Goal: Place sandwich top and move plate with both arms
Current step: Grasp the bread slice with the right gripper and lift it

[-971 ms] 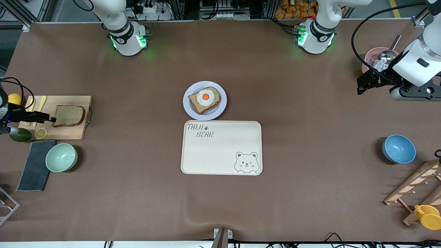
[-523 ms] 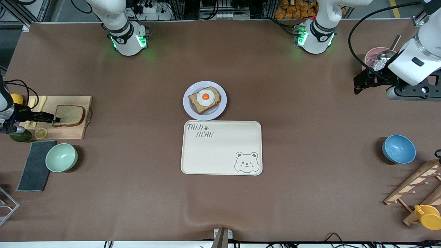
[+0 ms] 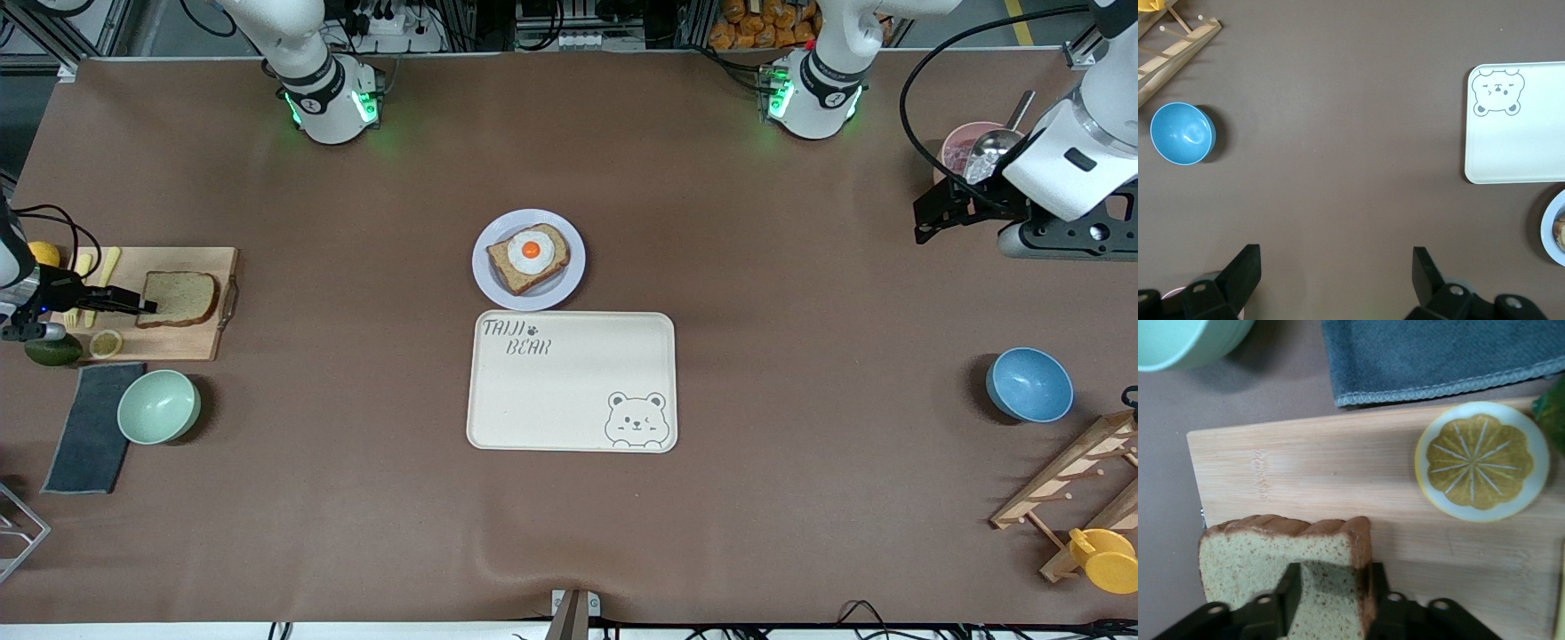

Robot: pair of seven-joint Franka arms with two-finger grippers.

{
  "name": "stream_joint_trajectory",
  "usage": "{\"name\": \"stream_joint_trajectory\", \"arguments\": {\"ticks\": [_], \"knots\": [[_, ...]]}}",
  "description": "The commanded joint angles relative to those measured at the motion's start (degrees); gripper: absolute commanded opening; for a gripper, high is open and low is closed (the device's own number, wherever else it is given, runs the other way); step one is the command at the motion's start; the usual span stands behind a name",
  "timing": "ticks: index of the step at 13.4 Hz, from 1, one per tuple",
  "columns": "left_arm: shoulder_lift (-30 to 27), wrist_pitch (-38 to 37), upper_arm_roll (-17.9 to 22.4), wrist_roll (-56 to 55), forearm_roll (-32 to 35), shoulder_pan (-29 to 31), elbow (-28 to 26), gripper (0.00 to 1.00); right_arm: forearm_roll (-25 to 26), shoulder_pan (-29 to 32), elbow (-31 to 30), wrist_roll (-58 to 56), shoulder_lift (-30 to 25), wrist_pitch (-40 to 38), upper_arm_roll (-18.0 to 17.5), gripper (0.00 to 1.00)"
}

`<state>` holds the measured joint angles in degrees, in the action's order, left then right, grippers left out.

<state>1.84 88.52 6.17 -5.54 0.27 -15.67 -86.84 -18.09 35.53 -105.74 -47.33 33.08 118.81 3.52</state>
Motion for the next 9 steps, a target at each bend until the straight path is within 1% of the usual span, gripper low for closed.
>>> {"name": "stream_joint_trajectory", "arguments": {"ticks": [1, 2, 4, 9], "knots": [[-0.3, -1.0, 0.0, -0.6, -0.9, 0.5, 0.4, 1.00, -2.0, 1.7, 0.1, -2.8, 0.4, 0.1, -1.1, 0.21], [-0.3, -1.2, 0.1, -0.9, -0.9, 0.4, 0.1, 1.00, -2.0, 1.7, 0.1, -2.8, 0.4, 0.0, -1.1, 0.13], [0.0, -1.0, 0.0, -0.9, -0.8, 0.3, 0.5, 1.00, -2.0, 1.7, 0.1, -3.1, 0.7, 0.0, -1.1, 0.00], [-0.3, -1.0, 0.1, -0.8, -0.7, 0.5, 0.4, 1.00, -2.0, 1.2, 0.5, -2.9, 0.3, -0.7, -1.1, 0.00]]}}
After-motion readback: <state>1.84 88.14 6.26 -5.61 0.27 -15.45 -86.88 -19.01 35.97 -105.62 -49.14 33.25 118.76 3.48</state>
